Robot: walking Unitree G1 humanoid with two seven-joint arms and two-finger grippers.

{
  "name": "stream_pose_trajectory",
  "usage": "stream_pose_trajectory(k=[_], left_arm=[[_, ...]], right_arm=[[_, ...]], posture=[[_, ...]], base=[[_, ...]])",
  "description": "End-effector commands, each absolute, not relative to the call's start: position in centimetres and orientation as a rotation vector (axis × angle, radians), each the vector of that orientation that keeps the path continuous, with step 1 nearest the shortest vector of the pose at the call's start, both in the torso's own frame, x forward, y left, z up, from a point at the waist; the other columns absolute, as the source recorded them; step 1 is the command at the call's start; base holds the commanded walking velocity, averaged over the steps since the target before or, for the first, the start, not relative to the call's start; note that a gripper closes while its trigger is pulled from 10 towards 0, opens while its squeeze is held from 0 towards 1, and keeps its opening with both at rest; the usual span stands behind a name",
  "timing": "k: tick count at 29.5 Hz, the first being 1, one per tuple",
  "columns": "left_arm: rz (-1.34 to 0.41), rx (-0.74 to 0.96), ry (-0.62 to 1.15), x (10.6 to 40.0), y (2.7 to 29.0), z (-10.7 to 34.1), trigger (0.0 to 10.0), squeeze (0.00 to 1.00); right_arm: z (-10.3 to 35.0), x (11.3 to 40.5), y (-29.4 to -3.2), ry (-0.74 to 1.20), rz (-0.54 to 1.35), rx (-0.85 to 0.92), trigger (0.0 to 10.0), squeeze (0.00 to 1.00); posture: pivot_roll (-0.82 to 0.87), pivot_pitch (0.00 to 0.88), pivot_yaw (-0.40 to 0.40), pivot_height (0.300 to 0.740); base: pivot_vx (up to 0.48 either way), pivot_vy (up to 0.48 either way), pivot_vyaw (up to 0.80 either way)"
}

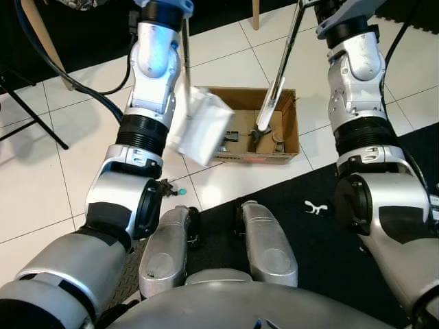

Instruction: Sweep floor

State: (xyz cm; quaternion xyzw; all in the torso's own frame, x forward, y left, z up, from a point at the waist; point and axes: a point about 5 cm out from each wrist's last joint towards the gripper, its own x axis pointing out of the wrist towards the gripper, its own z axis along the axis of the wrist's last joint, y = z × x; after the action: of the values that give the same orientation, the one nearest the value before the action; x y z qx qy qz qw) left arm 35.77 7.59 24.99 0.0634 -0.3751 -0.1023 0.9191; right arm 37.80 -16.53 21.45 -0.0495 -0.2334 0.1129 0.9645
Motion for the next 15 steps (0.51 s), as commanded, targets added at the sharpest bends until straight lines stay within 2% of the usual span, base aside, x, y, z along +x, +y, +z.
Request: stream_pose_trajectory(k=[1, 15], left_arm=[[-0.216, 0.199, -0.848, 35.3, 7.5, 25.5, 10.0, 0.00], [-0.143, 0.223, -0.782, 35.8, 8.0, 23.4, 10.0, 0.00]], right_arm=[[21.7, 37.6, -16.5, -0.509, 0.227, -0.119, 10.0, 0.00], [21.2, 37.6, -16.9, -0.489, 0.216, -0.123, 10.0, 0.00]], posture=[[-0.09, 0.090, 0.020, 0.740], [-0.09, 0.100, 0.014, 0.740]], base=[[0.000, 0.000, 0.00], [0.000, 0.000, 0.00]])
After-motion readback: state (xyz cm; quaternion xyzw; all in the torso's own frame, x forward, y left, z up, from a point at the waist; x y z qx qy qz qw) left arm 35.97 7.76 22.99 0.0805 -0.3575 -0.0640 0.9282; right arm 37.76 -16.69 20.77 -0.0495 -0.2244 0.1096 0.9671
